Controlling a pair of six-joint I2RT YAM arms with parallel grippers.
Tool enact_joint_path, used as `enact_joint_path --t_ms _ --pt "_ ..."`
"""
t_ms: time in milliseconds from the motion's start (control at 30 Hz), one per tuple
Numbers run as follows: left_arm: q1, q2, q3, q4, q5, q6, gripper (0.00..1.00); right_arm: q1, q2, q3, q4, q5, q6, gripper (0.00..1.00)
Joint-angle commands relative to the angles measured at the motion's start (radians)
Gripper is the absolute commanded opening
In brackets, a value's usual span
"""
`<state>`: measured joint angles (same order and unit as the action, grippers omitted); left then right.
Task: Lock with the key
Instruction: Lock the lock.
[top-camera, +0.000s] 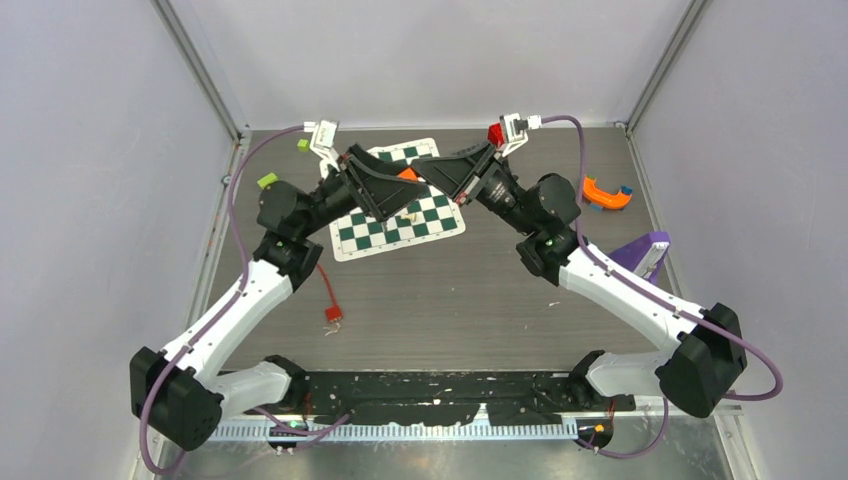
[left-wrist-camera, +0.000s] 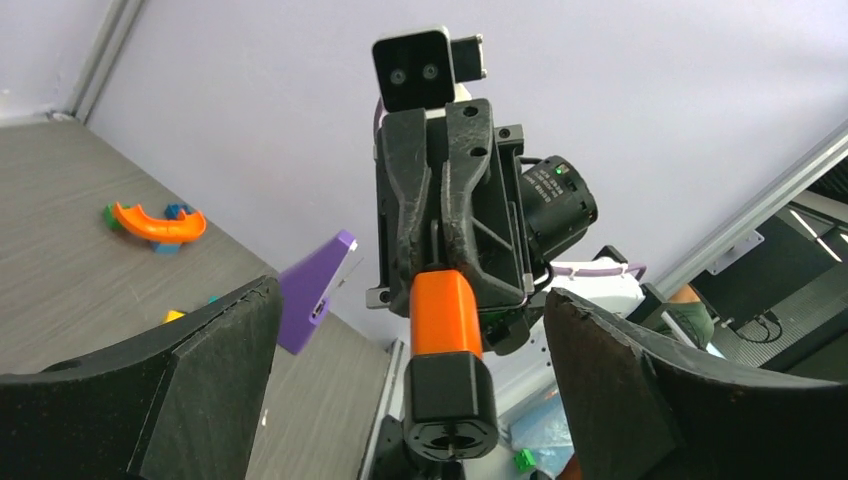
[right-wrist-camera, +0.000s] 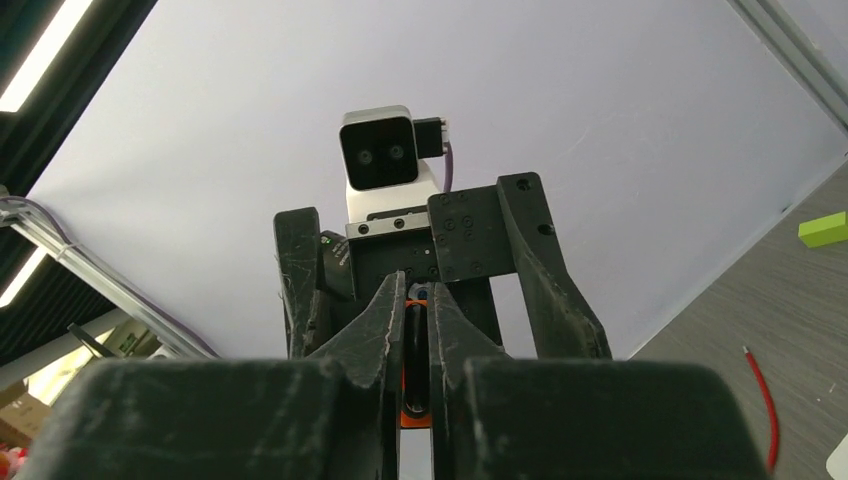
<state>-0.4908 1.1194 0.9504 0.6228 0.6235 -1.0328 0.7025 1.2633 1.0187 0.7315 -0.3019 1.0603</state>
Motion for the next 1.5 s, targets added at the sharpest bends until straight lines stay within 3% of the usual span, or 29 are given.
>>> enact_joint_path --t_ms 0,300,633,967,1200,1267,1467 --pt "0.018 0.004 0.019 0.024 0.06 0.017 1.0 -0.024 -0.018 0.009 0.071 -0.012 0.054 0.05" --pt "0.113 -0.058 -0.094 0.016 0.158 0.018 0.83 -0.068 -0.034 0.002 -0.039 -0.057 0.012 0.05" --pt "0.124 -0.094 -0.092 -0.152 0.14 0.093 0.51 -0.076 -0.024 -0.039 -0.042 -0.065 0.014 0.05" --pt "0.126 -0.107 -0.132 -0.198 0.165 0.101 0.52 -0.101 -0.031 -0.059 -0.021 -0.066 0.033 0.05" --pt "0.127 -0.108 -0.112 -0.241 0.152 0.111 0.16 -0.101 -0.028 -0.067 -0.02 -0.074 0.029 0.05" --pt "0.127 -0.105 -0.105 -0.24 0.148 0.111 0.01 -0.101 -0.029 -0.069 -0.021 -0.075 0.028 0.05" --pt "0.141 -0.113 -0.099 -0.264 0.15 0.138 0.0 -0.101 -0.056 -0.1 0.021 -0.033 0.034 0.05"
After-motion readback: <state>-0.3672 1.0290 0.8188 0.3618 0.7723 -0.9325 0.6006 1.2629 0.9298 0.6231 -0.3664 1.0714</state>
